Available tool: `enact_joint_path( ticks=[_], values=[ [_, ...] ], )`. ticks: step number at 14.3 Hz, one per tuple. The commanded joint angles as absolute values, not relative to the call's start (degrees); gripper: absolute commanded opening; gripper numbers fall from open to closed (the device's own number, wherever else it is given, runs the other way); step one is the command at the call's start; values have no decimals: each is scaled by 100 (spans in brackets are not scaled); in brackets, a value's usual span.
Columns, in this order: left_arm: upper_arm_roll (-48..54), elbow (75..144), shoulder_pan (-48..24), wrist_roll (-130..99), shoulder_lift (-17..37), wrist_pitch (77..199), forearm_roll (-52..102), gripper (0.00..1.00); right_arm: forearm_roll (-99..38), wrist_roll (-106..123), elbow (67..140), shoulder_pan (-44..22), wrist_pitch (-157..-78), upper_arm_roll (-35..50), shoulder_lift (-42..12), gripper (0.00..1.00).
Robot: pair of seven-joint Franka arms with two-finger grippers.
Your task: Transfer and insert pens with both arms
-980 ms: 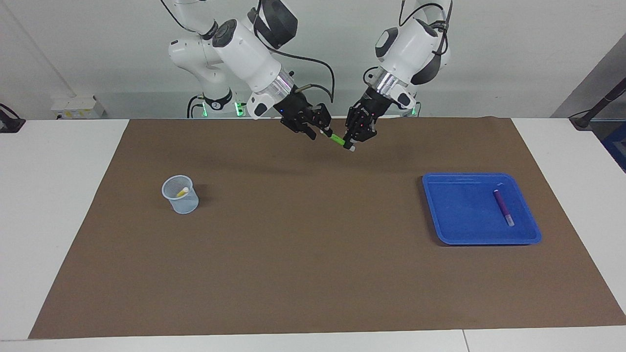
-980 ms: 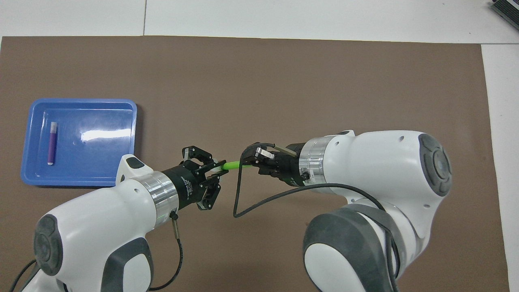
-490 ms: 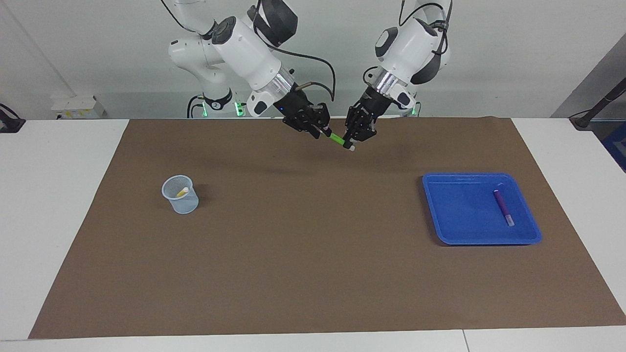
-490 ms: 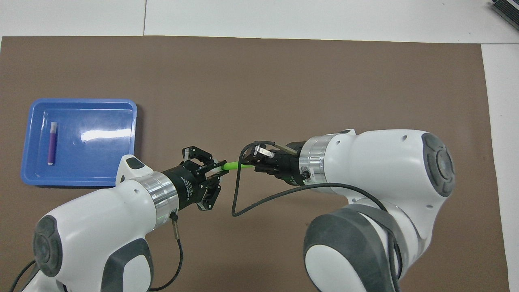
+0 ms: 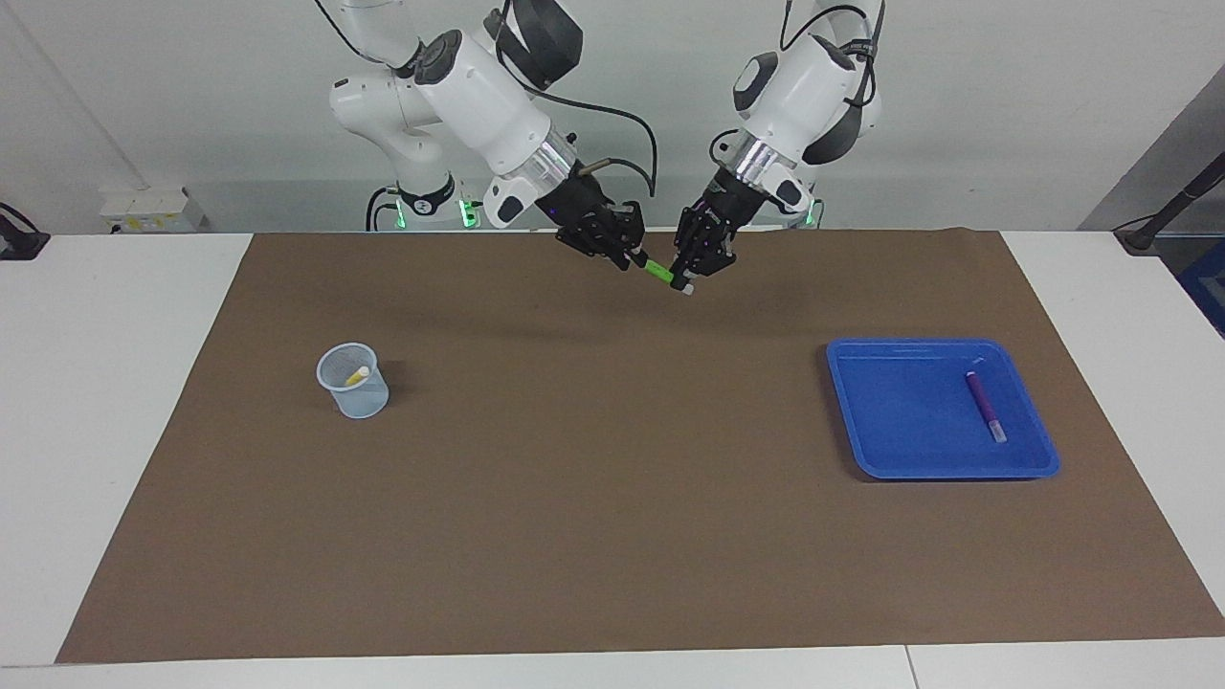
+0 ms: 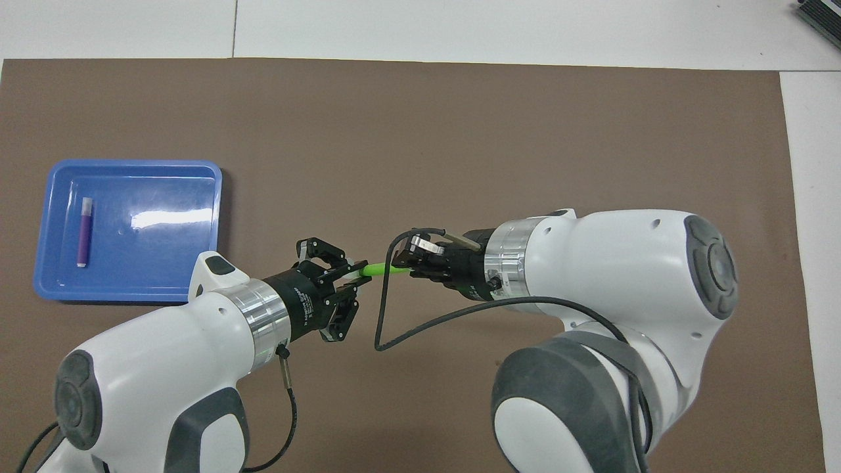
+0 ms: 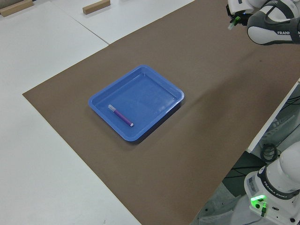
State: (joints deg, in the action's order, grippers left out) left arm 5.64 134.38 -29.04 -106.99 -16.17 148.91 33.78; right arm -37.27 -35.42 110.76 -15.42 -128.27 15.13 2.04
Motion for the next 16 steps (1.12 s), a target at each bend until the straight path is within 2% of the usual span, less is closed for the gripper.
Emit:
enact_joint_path(
  ticks=[1,2,4,5,14,15,16],
  values=[
    [519,13623,-2962,-10696,-1837,15021,3472,0,-3744,-3551,11083,-1477,-12814,1547,202,17],
    [519,13623,-2962,-10696,-1837,15021,3472,0,-3744,-3551,11083,-1477,-12849,1547,202,11],
    [519,13623,-2962,-10696,-1846,15012,3472,0,-3744,-3559,11083,-1477,-12885,1556,202,7],
    [519,13623,-2962,-10696,-1863,15012,3472,0,-3744,-3560,11083,-1477,-12885,1547,202,0],
    [536,13623,-2962,-10670,-1872,15003,3472,0,-3744,-3560,11083,-1477,-12885,1547,202,0],
    [527,13614,-2962,-10670,-1872,15003,3472,2,-3744,-3560,11083,-1477,-12885,1547,202,0],
    [536,13623,-2962,-10670,-1872,15003,3472,17,-3744,-3560,11083,-1477,-12885,1547,202,0]
  ],
)
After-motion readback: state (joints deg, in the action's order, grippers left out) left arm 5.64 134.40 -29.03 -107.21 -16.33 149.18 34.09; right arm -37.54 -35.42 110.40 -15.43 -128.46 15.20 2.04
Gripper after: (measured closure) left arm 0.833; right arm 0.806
